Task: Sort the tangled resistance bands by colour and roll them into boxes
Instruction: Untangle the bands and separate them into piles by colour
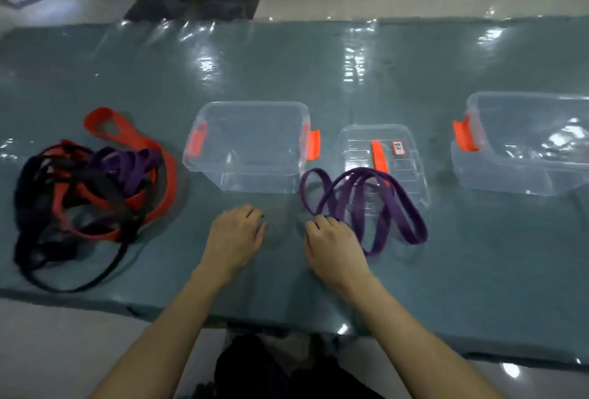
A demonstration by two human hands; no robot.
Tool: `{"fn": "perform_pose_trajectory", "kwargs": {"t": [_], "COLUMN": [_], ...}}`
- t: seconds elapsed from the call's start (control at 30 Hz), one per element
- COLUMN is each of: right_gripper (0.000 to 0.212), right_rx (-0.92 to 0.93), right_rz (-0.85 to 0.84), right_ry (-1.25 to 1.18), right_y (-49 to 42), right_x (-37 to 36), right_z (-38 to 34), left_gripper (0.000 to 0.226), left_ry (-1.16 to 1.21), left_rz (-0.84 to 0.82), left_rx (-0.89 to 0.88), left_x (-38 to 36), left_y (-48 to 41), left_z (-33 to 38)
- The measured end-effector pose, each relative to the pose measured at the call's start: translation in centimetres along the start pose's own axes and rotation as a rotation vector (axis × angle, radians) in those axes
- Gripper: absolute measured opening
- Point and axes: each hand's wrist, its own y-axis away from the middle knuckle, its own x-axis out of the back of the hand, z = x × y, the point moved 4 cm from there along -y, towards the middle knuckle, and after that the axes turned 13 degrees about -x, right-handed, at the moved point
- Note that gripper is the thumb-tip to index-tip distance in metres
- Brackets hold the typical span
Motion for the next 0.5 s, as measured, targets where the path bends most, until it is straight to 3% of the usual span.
{"fn": "perform_pose_trajectory", "kwargs": {"t": [0.17,0.27,0.3,0.43,0.5], "right_gripper": [0.024,0.008,0.007,0.030,0.037], "right_rx": [0.164,0.181,0.166,0.060,-0.013], "right_rz": [-0.030,-0.117,-0.160,-0.235,-0.208], "right_ry": [-0.068,-0.170,-0.208,-0.330,-0.388], "right_y": [-3.5,-6.1,-7.1,-12.0,-14.9], "right_x": [-2.4,-4.1,-4.6,-6.1,-6.6], "right_z": [-12.8,-20.9,-23.5,-32.2,-35.2], "left_gripper": [0.014,0.030,0.043,0.133,0.144], "left_ry": [-0.093,-0.107,-0.113,-0.113,-0.109], "left_rz": [-0.004,0.010,-0.001,-0.230,-0.347], "left_rx": [0.136,0.211,0.223,0.177,0.123], "left_x": [1.2,2.1,2.5,2.3,1.6], "left_y": [7.2,11.5,12.5,14.4,14.6], "left_z": [-12.1,-20.8,-23.5,-33.2,-36.5]}}
